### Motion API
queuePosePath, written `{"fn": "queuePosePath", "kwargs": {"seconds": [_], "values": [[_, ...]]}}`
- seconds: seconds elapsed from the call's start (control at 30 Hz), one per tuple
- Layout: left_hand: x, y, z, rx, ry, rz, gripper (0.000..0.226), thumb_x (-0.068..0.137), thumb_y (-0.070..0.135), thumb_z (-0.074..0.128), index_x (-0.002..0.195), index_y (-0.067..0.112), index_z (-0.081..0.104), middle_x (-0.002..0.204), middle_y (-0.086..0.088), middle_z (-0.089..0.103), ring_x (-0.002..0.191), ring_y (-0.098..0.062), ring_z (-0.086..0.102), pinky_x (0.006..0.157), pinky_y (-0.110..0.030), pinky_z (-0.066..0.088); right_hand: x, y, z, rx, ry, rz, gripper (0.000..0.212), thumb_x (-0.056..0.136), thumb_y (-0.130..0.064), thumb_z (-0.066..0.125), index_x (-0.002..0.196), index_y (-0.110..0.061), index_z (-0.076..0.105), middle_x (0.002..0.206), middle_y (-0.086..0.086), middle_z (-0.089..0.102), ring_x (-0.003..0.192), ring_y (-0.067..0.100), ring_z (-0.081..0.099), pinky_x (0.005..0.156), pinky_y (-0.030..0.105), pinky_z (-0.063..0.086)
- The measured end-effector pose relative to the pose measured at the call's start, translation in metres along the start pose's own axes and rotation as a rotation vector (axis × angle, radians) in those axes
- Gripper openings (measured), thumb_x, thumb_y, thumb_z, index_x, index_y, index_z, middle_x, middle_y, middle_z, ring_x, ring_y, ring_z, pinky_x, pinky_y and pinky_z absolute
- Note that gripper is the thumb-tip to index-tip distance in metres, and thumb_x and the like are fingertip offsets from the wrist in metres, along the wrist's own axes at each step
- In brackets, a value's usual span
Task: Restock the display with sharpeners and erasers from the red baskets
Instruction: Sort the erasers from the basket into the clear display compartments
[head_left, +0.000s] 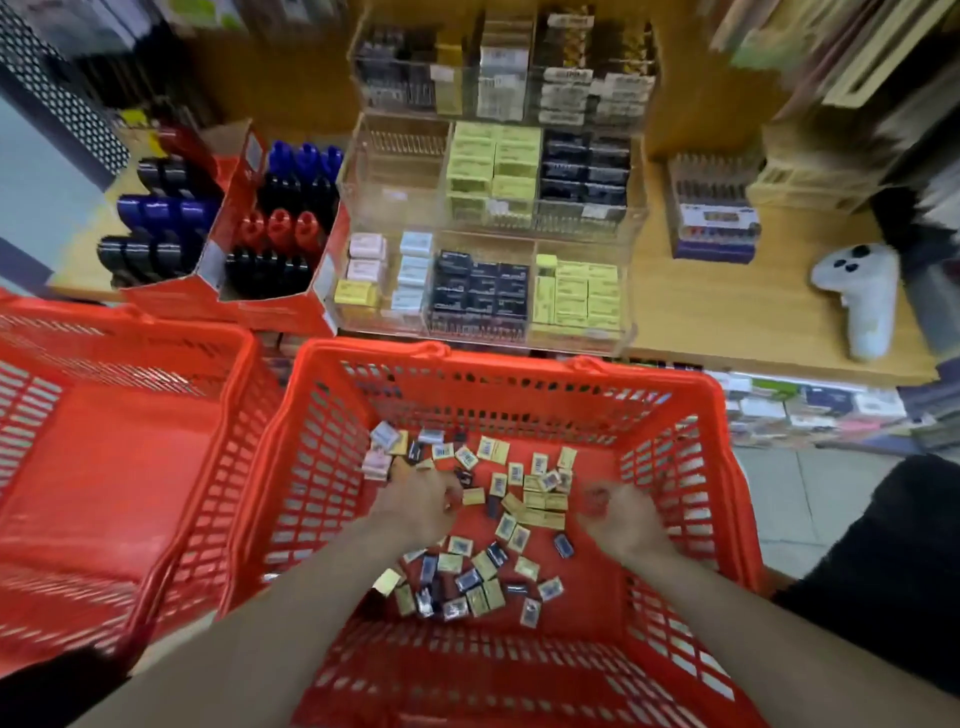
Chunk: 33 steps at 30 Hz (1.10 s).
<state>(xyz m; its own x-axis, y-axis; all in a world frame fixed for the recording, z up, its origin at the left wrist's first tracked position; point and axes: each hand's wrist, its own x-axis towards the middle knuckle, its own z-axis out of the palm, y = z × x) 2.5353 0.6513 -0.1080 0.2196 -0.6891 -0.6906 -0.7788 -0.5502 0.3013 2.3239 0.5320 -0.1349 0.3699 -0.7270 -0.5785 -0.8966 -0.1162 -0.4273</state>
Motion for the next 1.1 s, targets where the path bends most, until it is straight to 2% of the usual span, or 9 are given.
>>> {"fn": "queuePosePath", "kwargs": {"seconds": [0.23, 0.37, 0.43, 0.57, 0.7, 0.8, 0.9, 0.97, 1.1], "values": [[0.047, -0.009, 0.044, -0.406, -0.014, -0.067, 0.029, 0.097, 0.012, 0.052, 0.125, 0.015, 0.062, 0.129, -0.004, 0.061, 0.116, -0.019, 0.058, 0.090, -0.018, 0.045, 0.032, 0.022, 0.050, -0.099, 0.038, -0.221, 0.067, 0.079, -0.003, 0.070, 0.139, -0.023, 0.049, 0.138, 0.007, 0.041, 0.128, 0.026, 0.045, 0.109, 0.029, 0.036], [0.058, 0.000, 0.051, -0.567, 0.008, -0.104, 0.027, 0.095, 0.005, 0.051, 0.117, 0.011, 0.067, 0.122, -0.011, 0.066, 0.114, -0.025, 0.061, 0.097, -0.034, 0.048, 0.053, 0.022, 0.054, -0.424, 0.056, -0.300, 0.058, 0.091, -0.013, 0.059, 0.143, -0.035, 0.045, 0.147, 0.004, 0.033, 0.130, 0.029, 0.038, 0.102, 0.038, 0.041], [0.061, 0.001, 0.054, -0.631, 0.018, -0.125, 0.023, 0.095, 0.009, 0.054, 0.110, 0.018, 0.068, 0.114, -0.007, 0.068, 0.106, -0.023, 0.063, 0.092, -0.031, 0.051, 0.062, 0.025, 0.054, -0.478, 0.075, -0.319, 0.050, 0.092, -0.015, 0.059, 0.139, -0.031, 0.052, 0.140, 0.002, 0.042, 0.126, 0.027, 0.041, 0.101, 0.038, 0.040], [0.061, -0.001, 0.055, -0.829, 0.030, -0.201, 0.020, 0.096, 0.014, 0.054, 0.091, 0.031, 0.063, 0.099, -0.002, 0.066, 0.085, -0.017, 0.062, 0.076, -0.026, 0.050, 0.066, 0.027, 0.054, -0.155, 0.126, -0.237, 0.032, 0.091, -0.011, 0.065, 0.123, -0.010, 0.065, 0.122, 0.009, 0.054, 0.115, 0.028, 0.052, 0.100, 0.034, 0.042], [0.054, 0.004, 0.060, -1.064, -0.025, -0.279, 0.012, 0.097, 0.023, 0.059, 0.089, 0.032, 0.061, 0.114, -0.006, 0.067, 0.107, -0.028, 0.065, 0.100, -0.045, 0.051, 0.046, 0.007, 0.056, 0.144, 0.191, -0.208, 0.024, 0.085, -0.015, 0.075, 0.109, -0.013, 0.071, 0.100, 0.000, 0.064, 0.078, 0.005, 0.061, 0.074, 0.012, 0.046], [0.052, 0.010, 0.069, -1.300, -0.052, -0.279, 0.011, 0.094, 0.031, 0.064, 0.102, 0.023, 0.063, 0.116, -0.007, 0.068, 0.108, -0.023, 0.067, 0.101, -0.041, 0.051, 0.029, -0.019, 0.065, 0.244, 0.105, -0.359, 0.025, 0.079, -0.014, 0.080, 0.103, -0.015, 0.073, 0.091, -0.008, 0.062, 0.070, -0.005, 0.060, 0.065, 0.003, 0.045], [0.054, 0.013, 0.074, -1.542, 0.072, -0.341, 0.022, 0.095, 0.016, 0.062, 0.113, 0.004, 0.063, 0.102, -0.009, 0.071, 0.091, -0.016, 0.072, 0.082, -0.027, 0.058, 0.028, -0.032, 0.067, 0.289, 0.093, -0.385, 0.032, 0.076, -0.021, 0.083, 0.106, -0.016, 0.072, 0.096, -0.007, 0.062, 0.079, -0.005, 0.060, 0.074, 0.008, 0.048], [0.054, 0.010, 0.071, -1.582, 0.141, -0.415, 0.016, 0.096, 0.011, 0.060, 0.111, 0.005, 0.059, 0.101, -0.007, 0.068, 0.087, -0.013, 0.071, 0.070, -0.018, 0.056, 0.038, -0.026, 0.065, 0.190, 0.079, -0.360, 0.045, 0.075, -0.028, 0.084, 0.115, -0.019, 0.068, 0.110, -0.007, 0.059, 0.099, 0.001, 0.056, 0.092, 0.017, 0.046], [0.053, -0.003, 0.065, -1.493, 0.149, -0.419, 0.013, 0.094, 0.013, 0.065, 0.105, 0.013, 0.058, 0.110, -0.007, 0.066, 0.097, -0.015, 0.068, 0.074, -0.018, 0.056, 0.064, 0.001, 0.054, 0.024, 0.268, -0.031, 0.047, 0.088, -0.037, 0.070, 0.128, -0.015, 0.059, 0.132, 0.009, 0.052, 0.121, 0.025, 0.053, 0.104, 0.034, 0.044]]}}
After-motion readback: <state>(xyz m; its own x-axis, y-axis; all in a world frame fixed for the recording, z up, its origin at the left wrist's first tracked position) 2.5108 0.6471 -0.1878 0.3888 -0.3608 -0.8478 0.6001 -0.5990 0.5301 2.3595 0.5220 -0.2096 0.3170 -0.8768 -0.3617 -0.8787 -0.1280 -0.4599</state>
